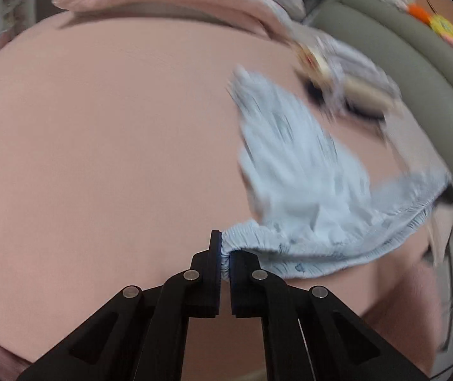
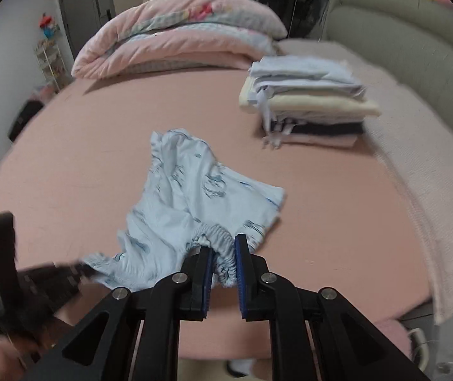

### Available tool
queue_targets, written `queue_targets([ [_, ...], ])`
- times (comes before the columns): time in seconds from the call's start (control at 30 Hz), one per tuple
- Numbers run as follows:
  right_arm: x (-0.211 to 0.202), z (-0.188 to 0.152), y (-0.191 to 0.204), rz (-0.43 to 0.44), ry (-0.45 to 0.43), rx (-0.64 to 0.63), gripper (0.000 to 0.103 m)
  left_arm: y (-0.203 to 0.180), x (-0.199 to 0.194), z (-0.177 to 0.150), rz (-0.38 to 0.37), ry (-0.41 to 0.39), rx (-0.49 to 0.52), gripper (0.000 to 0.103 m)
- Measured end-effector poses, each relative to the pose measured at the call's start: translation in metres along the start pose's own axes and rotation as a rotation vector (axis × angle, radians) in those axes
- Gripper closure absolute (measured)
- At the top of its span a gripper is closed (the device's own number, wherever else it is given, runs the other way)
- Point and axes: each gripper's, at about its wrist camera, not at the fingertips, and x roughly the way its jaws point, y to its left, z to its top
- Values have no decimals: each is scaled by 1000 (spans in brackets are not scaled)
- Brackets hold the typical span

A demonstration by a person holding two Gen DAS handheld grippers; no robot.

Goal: Fold clothes
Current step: 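Lift the garment by the waistband with both grippers, shaking it out, then lay the garment flat on the bed, waistband held by both grippers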

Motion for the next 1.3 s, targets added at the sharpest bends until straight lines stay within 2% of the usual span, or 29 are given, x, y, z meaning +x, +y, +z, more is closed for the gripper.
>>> queue_targets([
  [0.1, -34, 48, 11, 52, -115, -24, 92, 2, -73, 62, -4, -158, 75, 100],
  [0.2, -94, 88, 42, 59, -298, -106, 92, -8, -125, 80, 17, -236, 130, 100],
  [0.33, -166, 114, 64, 136, -466, -138, 92, -20, -190, 100, 45, -326, 193, 100],
  [0.47, -218, 120, 70, 249, -541, -149, 92, -33, -255, 119, 73, -416, 257, 100],
  [0.53, -228, 118, 70, 311, -522, -148, 92, -39, -288, 129, 87, -461, 288, 100],
  [0.6, -225, 116, 71, 347, -481, -144, 92, -32, -278, 125, 77, -431, 282, 100],
  [0.67, -193, 112, 73, 333, -400, -137, 92, -19, -254, 114, 66, -365, 250, 100],
  [0.8, -129, 104, 75, 303, -238, -122, 92, 25, -171, 114, 44, -206, 105, 100],
  [0.87, -94, 107, 79, 290, -165, -120, 92, 46, -141, 130, 65, -179, 40, 100],
  [0.9, -82, 118, 85, 275, -159, -136, 92, 49, -137, 143, 66, -188, 21, 100],
  [0.93, -80, 132, 92, 250, -172, -160, 92, 48, -141, 158, 66, -218, 20, 100],
  [1.0, -84, 158, 105, 210, -215, -202, 92, 37, -172, 185, 73, -327, 38, 100],
  [1.03, -98, 172, 110, 203, -260, -214, 92, 29, -195, 194, 80, -401, 59, 100],
  [1.1, -148, 198, 117, 218, -410, -221, 92, 11, -248, 208, 97, -567, 114, 100],
  [1.13, -169, 205, 119, 227, -476, -225, 91, 6, -266, 207, 95, -609, 133, 99],
  [1.23, -221, 210, 119, 247, -624, -221, 91, -3, -306, 191, 75, -676, 177, 97],
  [1.3, -228, 189, 114, 257, -636, -204, 91, 1, -300, 168, 54, -633, 172, 97],
])
